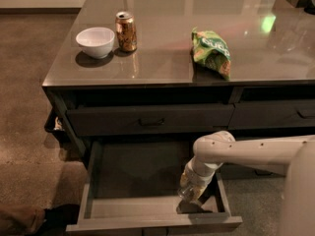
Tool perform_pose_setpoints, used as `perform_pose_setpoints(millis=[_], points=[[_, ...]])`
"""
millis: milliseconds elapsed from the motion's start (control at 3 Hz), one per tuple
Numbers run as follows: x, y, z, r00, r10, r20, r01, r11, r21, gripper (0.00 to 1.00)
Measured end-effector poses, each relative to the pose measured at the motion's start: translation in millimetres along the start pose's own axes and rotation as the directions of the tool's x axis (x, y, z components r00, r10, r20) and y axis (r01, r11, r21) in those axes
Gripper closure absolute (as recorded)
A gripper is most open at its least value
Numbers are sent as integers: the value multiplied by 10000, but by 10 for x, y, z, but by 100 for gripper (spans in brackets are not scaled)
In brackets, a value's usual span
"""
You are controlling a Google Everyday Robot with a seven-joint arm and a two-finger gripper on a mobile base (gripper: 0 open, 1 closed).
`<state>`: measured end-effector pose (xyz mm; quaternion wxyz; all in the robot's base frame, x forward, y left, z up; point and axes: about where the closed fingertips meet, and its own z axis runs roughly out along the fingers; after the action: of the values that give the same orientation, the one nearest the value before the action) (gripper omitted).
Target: Pick water bottle from middle drawer and place on counter
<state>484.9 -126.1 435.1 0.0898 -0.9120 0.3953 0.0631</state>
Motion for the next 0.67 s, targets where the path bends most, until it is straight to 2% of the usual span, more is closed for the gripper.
perform_pose_setpoints(millis=[333,667], points=[[-46,72,-577,9967,-335,-745,334,9994,-27,100],[-28,167,-1130,9906,-606,-1230,620,9980,77,100]])
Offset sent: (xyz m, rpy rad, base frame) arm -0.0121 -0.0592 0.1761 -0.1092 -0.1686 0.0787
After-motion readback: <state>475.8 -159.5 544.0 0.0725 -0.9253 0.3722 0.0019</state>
